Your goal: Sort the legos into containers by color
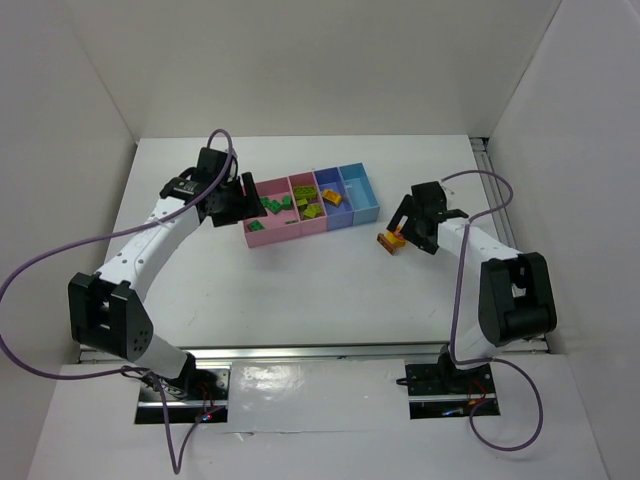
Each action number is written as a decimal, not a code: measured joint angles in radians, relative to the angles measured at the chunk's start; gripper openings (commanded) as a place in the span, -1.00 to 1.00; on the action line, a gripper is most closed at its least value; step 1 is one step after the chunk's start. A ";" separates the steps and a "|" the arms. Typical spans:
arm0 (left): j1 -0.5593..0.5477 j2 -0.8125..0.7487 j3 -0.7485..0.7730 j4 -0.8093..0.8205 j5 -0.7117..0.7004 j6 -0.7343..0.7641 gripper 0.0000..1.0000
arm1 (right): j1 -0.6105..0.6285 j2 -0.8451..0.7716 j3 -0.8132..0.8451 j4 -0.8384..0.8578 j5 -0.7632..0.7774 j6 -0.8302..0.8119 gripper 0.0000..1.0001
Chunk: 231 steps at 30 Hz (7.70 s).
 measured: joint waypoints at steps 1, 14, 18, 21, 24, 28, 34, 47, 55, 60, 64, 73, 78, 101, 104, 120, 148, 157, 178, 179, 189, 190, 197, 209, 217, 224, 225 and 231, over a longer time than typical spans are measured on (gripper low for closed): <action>-0.002 0.000 0.000 0.000 0.000 0.000 0.50 | 0.002 0.000 -0.010 0.005 -0.004 0.020 0.99; -0.011 0.000 -0.002 0.001 -0.001 0.000 0.46 | 0.027 0.121 0.027 0.024 0.064 0.090 0.99; -0.011 0.000 -0.009 0.005 -0.006 0.002 0.46 | 0.042 0.171 0.070 0.045 0.078 0.087 0.99; -0.014 -0.001 -0.021 0.009 -0.007 0.003 0.44 | 0.059 0.193 0.082 0.060 0.092 0.087 0.99; -0.019 -0.001 -0.033 0.010 -0.006 0.003 0.44 | 0.070 0.214 0.084 0.064 0.101 0.090 0.99; -0.029 -0.001 -0.041 0.011 -0.006 0.003 0.44 | 0.079 0.227 0.087 0.071 0.112 0.092 0.99; -0.031 -0.001 -0.041 0.015 -0.006 0.003 0.44 | 0.085 0.243 0.110 0.061 0.118 0.088 0.99; -0.031 -0.003 -0.065 0.022 -0.006 0.003 0.44 | 0.106 0.210 0.090 -0.016 0.212 0.031 1.00; -0.031 -0.003 -0.065 0.023 -0.006 0.003 0.44 | 0.114 0.182 0.072 -0.048 0.177 0.102 1.00; -0.031 -0.003 -0.068 0.023 -0.006 0.003 0.44 | 0.122 0.169 0.057 -0.050 0.138 0.179 0.86; -0.031 -0.003 -0.072 0.023 -0.006 0.003 0.44 | 0.133 0.169 0.057 -0.051 0.134 0.206 0.56; -0.031 -0.003 -0.072 0.023 -0.006 0.003 0.44 | 0.145 0.175 0.058 -0.032 0.175 0.155 0.87; -0.031 -0.003 -0.072 0.023 -0.006 0.004 0.44 | 0.145 0.216 0.072 -0.025 0.201 0.082 0.80; -0.091 0.039 -0.139 0.236 0.422 0.034 0.67 | 0.145 0.074 0.112 -0.013 0.072 -0.006 -0.17; -0.149 0.082 -0.177 0.398 0.551 -0.055 0.72 | 0.151 0.016 0.127 -0.012 0.024 -0.008 -0.17; -0.370 0.192 -0.279 0.898 0.505 -0.344 0.68 | 0.244 -0.025 0.170 -0.008 -0.164 0.065 -0.15; -0.347 0.204 -0.268 0.959 0.355 -0.350 0.05 | 0.248 -0.020 0.202 -0.003 -0.248 0.076 -0.12; -0.347 0.233 -0.234 0.957 0.370 -0.376 -0.82 | 0.247 -0.014 0.202 0.003 -0.242 0.085 -0.12; -0.352 0.233 -0.230 0.881 0.350 -0.364 -1.00 | 0.233 -0.009 0.180 -0.005 -0.265 0.092 -0.15; -0.352 0.233 -0.230 0.877 0.347 -0.361 -1.00 | 0.231 -0.009 0.179 -0.005 -0.265 0.091 -0.15; -0.346 0.234 -0.266 0.721 0.267 -0.262 -1.00 | 0.176 -0.009 0.165 -0.004 -0.243 0.099 -0.15; -0.346 0.234 -0.271 0.715 0.264 -0.255 -1.00 | 0.174 -0.009 0.160 -0.003 -0.242 0.098 -0.15; -0.319 0.252 -0.188 0.552 0.254 -0.166 -1.00 | 0.168 -0.003 0.108 -0.007 -0.187 0.084 -0.15; -0.285 0.661 0.613 0.325 0.288 -0.079 -1.00 | 0.127 -0.104 0.018 -0.064 -0.102 0.061 -0.15; -0.283 0.918 0.868 0.306 0.303 -0.074 -0.58 | 0.126 -0.222 -0.057 -0.088 -0.089 0.061 -0.15; -0.276 0.961 0.905 0.301 0.306 -0.050 0.47 | 0.126 -0.220 -0.065 -0.102 -0.101 0.061 -0.15; -0.275 0.958 0.904 0.303 0.307 -0.049 0.47 | 0.126 -0.219 -0.068 -0.102 -0.105 0.061 -0.15; -0.262 0.805 0.674 0.388 0.377 -0.043 0.56 | 0.126 -0.194 -0.076 -0.102 -0.121 0.060 -0.15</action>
